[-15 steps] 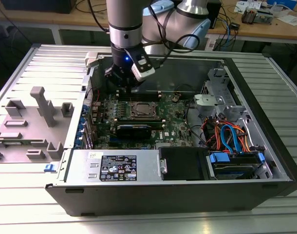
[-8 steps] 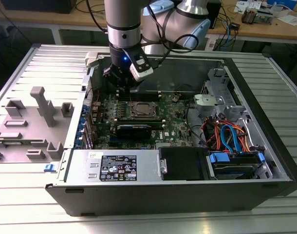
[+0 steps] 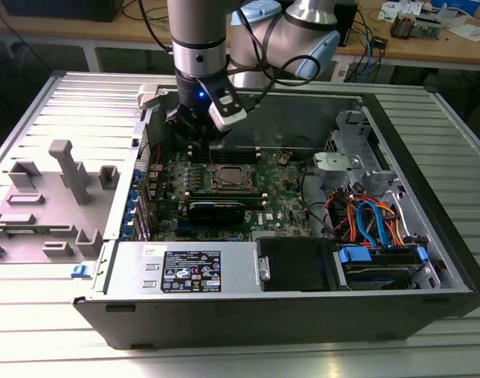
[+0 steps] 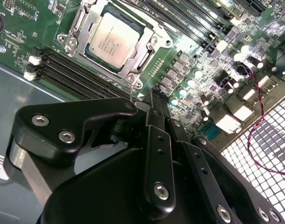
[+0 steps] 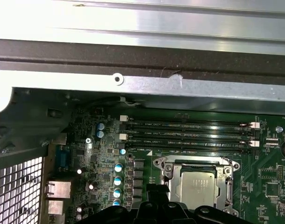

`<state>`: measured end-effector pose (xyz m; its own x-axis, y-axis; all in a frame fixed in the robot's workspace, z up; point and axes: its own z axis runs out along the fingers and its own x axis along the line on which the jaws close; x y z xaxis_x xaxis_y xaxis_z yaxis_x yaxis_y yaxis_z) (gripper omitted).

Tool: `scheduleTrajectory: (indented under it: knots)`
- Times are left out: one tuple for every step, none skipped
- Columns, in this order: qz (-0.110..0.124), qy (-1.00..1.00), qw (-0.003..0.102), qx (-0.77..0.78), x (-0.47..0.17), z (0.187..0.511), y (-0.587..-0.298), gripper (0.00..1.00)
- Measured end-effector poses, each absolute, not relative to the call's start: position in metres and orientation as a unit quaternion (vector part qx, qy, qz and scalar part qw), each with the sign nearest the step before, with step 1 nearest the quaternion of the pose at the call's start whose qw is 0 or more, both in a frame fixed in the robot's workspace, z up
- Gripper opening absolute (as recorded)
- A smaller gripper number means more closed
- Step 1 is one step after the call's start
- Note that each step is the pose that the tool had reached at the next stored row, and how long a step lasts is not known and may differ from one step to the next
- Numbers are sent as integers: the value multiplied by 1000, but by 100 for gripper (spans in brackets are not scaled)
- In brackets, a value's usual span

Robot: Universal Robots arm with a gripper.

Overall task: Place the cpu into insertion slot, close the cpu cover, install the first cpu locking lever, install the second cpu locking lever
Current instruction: 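Install the first cpu locking lever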

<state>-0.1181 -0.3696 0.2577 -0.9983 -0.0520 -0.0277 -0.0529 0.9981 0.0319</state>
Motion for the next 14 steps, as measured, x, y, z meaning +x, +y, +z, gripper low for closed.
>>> scheduleTrajectory:
  knots:
    - [16, 999, 13, -26, -119, 258, -370, 11]
    - [16, 999, 13, -26, -120, 258, -370, 11]
    - [16, 999, 13, -26, -121, 258, -370, 11]
    - [16, 999, 13, -26, -122, 258, -370, 11]
    - [16, 999, 13, -26, -123, 258, -370, 11]
    - [16, 999, 13, -26, -124, 258, -370, 11]
    - [16, 999, 13, -26, -124, 258, -369, 11]
    - [16, 999, 13, -26, -124, 258, -369, 11]
    - [16, 999, 13, -26, -124, 258, -368, 11]
    - [16, 999, 13, -26, -124, 258, -367, 11]
    - [16, 999, 13, -26, -124, 258, -365, 11]
    - [16, 999, 13, -26, -124, 258, -364, 11]
    - [16, 999, 13, -26, -124, 258, -363, 11]
    - [17, 999, 13, -26, -125, 257, -362, 11]
